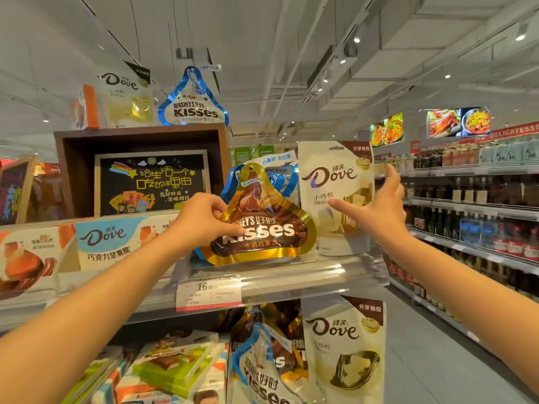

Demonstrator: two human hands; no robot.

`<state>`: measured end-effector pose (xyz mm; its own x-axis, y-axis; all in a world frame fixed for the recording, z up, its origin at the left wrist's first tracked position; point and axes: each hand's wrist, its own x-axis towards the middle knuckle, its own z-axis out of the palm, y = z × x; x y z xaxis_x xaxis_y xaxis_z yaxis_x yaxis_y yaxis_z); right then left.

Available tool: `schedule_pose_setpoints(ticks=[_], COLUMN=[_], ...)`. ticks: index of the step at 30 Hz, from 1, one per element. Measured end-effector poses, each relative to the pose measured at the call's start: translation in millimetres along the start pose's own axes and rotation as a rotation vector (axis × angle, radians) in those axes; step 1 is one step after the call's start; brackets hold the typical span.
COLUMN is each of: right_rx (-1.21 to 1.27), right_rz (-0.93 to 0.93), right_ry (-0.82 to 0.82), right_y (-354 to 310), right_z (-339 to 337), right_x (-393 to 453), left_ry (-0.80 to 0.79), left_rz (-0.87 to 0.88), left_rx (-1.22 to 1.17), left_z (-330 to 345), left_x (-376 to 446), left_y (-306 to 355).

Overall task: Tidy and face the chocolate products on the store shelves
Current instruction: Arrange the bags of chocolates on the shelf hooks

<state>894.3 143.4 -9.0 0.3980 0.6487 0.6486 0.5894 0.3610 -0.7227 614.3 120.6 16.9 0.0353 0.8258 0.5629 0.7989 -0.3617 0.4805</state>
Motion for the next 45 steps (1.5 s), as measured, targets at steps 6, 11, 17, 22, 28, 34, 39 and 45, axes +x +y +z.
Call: schedule_pose_setpoints(ticks=[6,11,17,22,28,34,39,45], right_rx=[0.112,0.239,0.472,0.55,0.582,0.545,0.535,0.519], right_rz=[0.155,0.167,0.181,0.051,-0.112,-0.14,-0.054,0.039], right_ry=[-0.107,-0.087,-0.23,-0.157,-0.096,-0.215,-0.358,-0.535], right_y=[14.3,13.7,7.0,6.1,-16.7,-38.2,-48.3,-54.1], right_z=[-3.4,-9.3,-23.0,-30.2,-50.3,-53.6,-50.1,-41.2], right_x=[0.4,1.0,-5.9,-18.0,-32.0,-63.8,-104.2,-162.1], left_ry=[0.109,0.135,0.21,0.268,0.36,0.306,0.074,-0.163], left_rz=[-0.061,-0.117,-0.079,-0.027,0.076,0.066,0.048,0.017], left_rx=[-0.212,-0.327,-0.3,-0.4,-0.381,-0.458,-0.435,-0.582], left_z=[-1.4,-2.1,2.1,2.4,-10.3,-30.1,-44.9,-37.8], left_x=[-1.4,-3.8,-11.1,-25.1,-44.5,-69.0,-102.5,-139.7], left_y=[-0.3,7.0,17.9,22.7,26.4,33.7,31.2,7.9])
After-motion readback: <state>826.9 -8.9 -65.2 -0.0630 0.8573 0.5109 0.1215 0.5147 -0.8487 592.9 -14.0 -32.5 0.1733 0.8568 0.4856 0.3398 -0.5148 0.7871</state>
